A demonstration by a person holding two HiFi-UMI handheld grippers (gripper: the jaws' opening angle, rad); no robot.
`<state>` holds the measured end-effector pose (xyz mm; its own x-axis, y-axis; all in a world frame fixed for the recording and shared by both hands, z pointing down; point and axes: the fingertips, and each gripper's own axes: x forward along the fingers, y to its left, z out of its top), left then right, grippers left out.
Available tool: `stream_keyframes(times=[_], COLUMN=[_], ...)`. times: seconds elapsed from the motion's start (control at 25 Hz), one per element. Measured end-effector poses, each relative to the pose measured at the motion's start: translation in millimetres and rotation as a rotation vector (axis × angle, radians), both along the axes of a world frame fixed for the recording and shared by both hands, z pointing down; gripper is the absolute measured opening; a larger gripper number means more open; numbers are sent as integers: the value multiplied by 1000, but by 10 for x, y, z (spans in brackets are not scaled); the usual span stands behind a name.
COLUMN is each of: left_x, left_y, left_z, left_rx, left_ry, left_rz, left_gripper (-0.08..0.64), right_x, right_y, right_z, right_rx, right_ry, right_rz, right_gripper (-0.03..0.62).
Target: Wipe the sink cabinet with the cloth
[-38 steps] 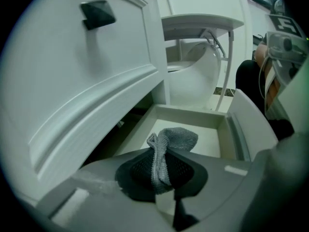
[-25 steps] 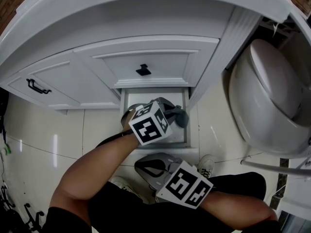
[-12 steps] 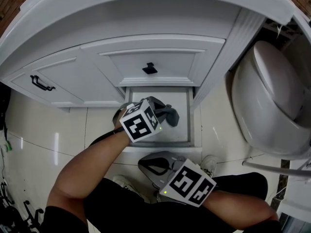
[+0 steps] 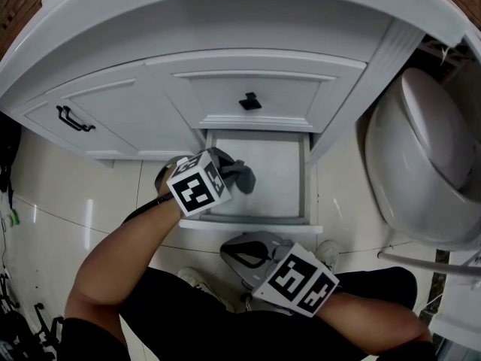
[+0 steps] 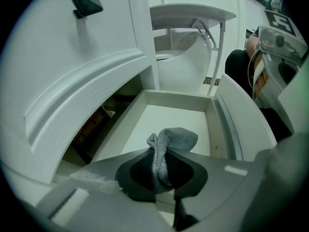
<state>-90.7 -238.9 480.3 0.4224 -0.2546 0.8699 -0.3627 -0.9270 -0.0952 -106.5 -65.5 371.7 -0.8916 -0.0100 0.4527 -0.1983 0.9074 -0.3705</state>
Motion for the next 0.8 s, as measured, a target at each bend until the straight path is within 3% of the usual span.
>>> stream_keyframes(times=[0.56, 0.8], left_x=[-397, -59], left_y=[108, 138], left_z=[16, -144], left_rx=[-20, -19], left_ry=[-69, 4], left_rz=[-7, 29], left_gripper=[35, 35], right_x=[-14, -11], right_y=[-10, 49], right_z=[40, -2], right_rx=[-4, -8], right_ry=[9, -1], right_rz=[4, -5], right_gripper=[5, 5])
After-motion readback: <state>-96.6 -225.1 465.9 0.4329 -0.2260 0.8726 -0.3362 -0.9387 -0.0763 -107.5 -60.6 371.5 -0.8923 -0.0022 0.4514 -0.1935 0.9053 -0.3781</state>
